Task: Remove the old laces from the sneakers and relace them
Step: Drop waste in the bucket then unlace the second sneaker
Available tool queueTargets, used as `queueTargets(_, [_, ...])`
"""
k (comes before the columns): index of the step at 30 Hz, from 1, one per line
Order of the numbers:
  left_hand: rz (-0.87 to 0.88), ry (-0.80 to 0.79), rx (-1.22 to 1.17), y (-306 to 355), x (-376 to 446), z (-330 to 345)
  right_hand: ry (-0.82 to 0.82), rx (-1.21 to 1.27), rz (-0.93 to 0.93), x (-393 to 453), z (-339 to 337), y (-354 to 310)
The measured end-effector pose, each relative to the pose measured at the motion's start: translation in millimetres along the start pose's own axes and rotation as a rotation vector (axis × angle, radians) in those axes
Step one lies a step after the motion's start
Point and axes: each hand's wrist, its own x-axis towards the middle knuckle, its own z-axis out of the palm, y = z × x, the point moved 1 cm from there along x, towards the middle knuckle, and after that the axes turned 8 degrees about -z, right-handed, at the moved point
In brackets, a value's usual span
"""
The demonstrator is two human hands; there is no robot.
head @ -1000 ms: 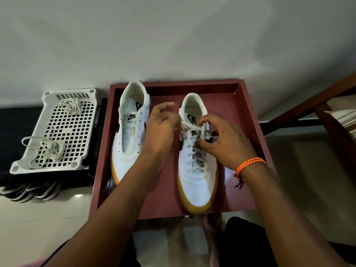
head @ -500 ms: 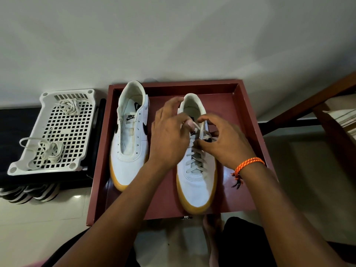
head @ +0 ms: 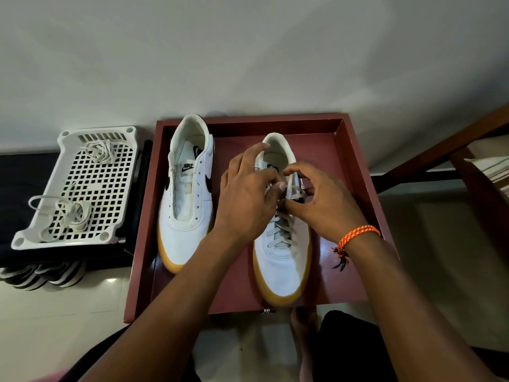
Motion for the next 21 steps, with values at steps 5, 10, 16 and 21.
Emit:
queueTargets(5, [-0.032, 0.109, -0.264, -2, 8, -10, 0.001, 0.021, 0.015, 1, 1, 1])
queueTargets(10, [-0.142, 0.298, -0.38, -4, 10, -24, -0.005, 0.035, 0.027, 1, 2, 3])
queueTargets(16, [-0.01, 0.068, -0.024, 4, -2, -3, 0.006, 0.009, -0.014, 2, 2, 1])
queueTargets(21, [-0.021, 0.071, 0.04, 4, -3, 0, 0.004, 0.0, -0.007, 1, 3, 2])
